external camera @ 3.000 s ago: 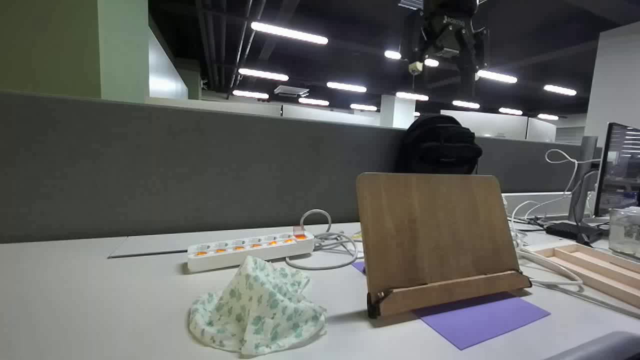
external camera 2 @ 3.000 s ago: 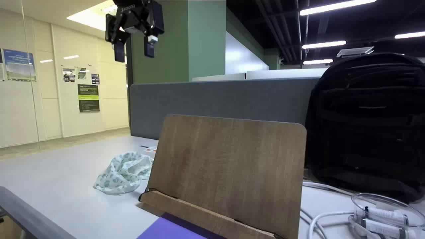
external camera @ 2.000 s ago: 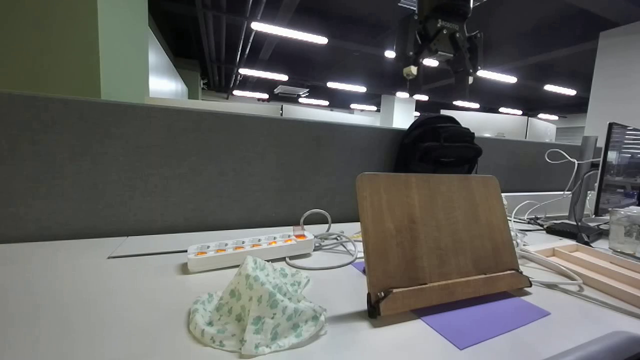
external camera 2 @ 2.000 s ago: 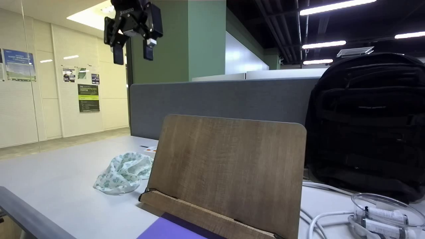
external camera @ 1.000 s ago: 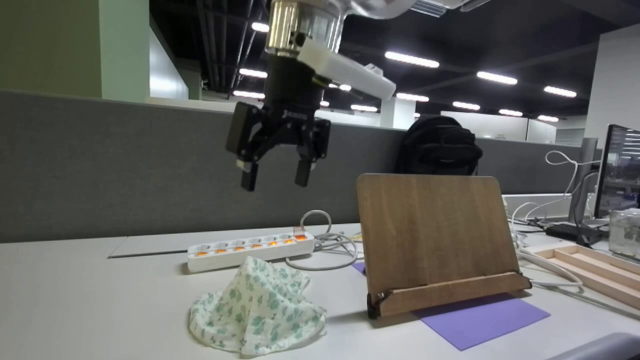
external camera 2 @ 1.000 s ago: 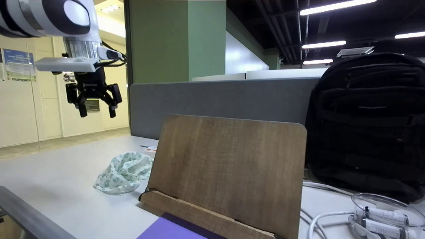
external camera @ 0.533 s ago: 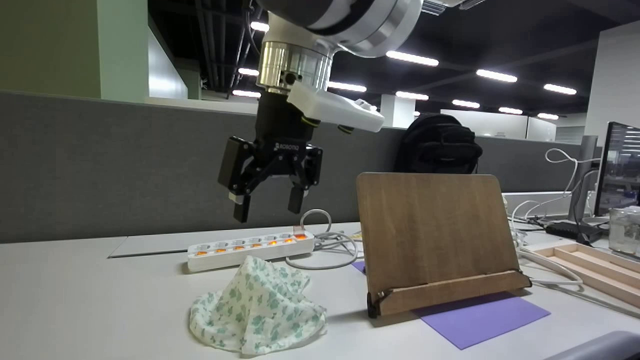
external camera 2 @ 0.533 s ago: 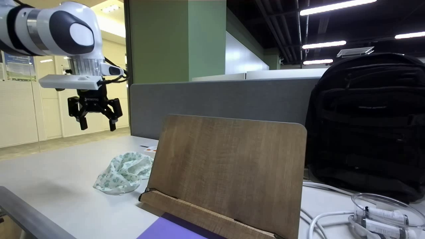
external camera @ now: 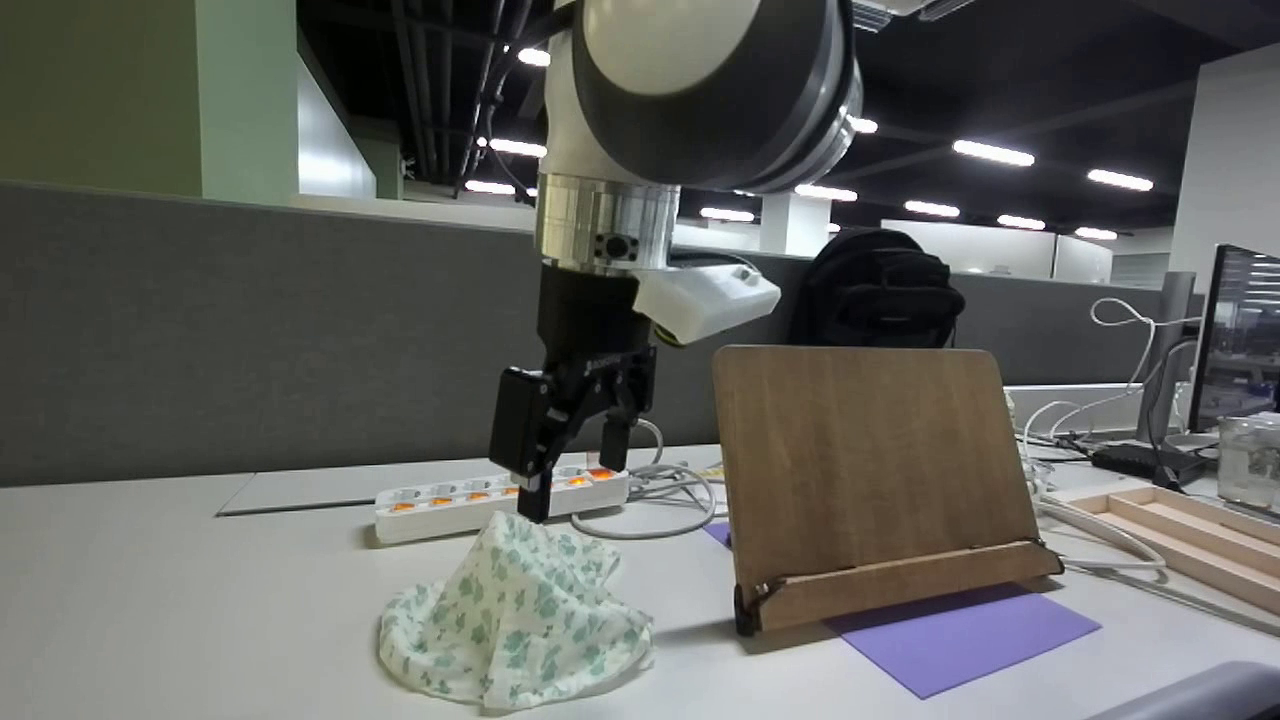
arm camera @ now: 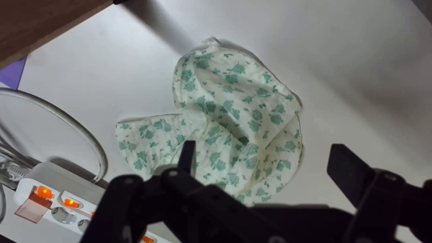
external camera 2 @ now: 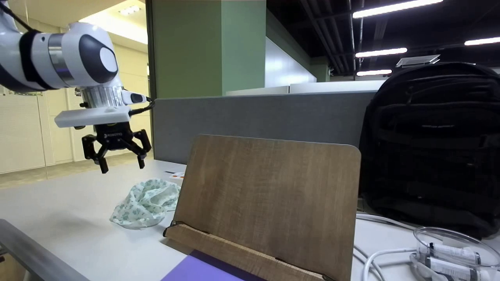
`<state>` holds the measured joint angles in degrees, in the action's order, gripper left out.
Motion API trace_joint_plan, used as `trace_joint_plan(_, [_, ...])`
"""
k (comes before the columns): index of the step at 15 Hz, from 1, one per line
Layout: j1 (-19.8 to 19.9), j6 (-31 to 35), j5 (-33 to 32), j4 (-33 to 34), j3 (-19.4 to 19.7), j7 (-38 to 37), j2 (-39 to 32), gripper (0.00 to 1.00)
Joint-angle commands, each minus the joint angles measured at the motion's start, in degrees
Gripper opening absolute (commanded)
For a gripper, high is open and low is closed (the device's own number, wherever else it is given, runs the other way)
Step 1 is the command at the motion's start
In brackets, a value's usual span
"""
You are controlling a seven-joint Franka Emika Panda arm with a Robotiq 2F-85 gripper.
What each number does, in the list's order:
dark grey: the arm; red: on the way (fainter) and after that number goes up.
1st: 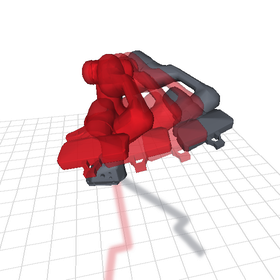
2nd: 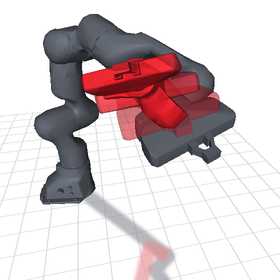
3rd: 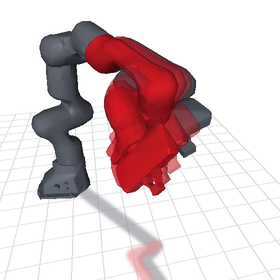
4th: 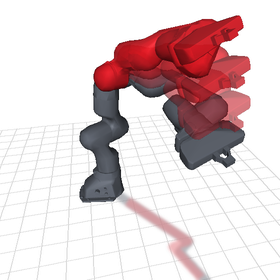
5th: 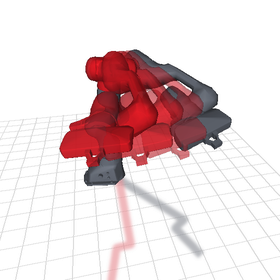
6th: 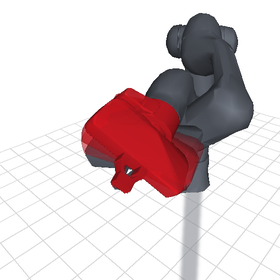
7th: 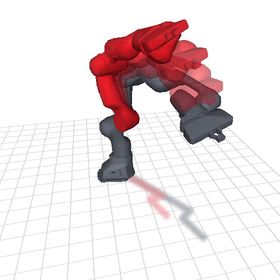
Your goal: Put the towel on the wooden rack.
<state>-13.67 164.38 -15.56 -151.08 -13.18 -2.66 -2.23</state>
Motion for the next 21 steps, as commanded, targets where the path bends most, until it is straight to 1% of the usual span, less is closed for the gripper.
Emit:
trace_joint_plan(1, [-0.13,4.51,-9.46,0.67,2.12,-5.11,-4.45,1.0])
trace_joint_plan(3, [-0.81,6.71,-11.96,1.33,3.18,-5.72,-7.11,1.0])
trace_joint_plan(5, [-1.31,8.8,-12.96,2.01,3.93,-5.57,-9.84,1.0])
trace_joint_plan(8, [-1.85,11.73,-12.74,3.24,4.66,-4.02,-14.15,1.0])
trace_joint_plan(10, [-2.89,13.31,-13.11,4.64,5.96,-3.99,-16.86,1.0])
trace_joint_plan(15, [-7.97,16.14,-13.29,8.57,11.51,-3.74,-22.2,1.0])
trace_joint_plan(16, [-8.6,16.62,-12.92,9.05,12.13,-3.72,-22.92,0.75])
trace_joint_plan(17, [-9.19,17.03,-12.68,9.42,12.65,-3.56,-23.46,0.73])
trace_joint_plan(18, [-9.12,17.34,-12.34,9.64,12.47,-3.26,-23.92,0.67])
trace_joint_plan(19, [-9.25,17.57,-12.11,9.81,12.52,-3.19,-24.21,0.57])
trace_joint_plan(21, [-8.37,17.78,-11.75,9.73,11.66,-2.9,-24.13,0.45])
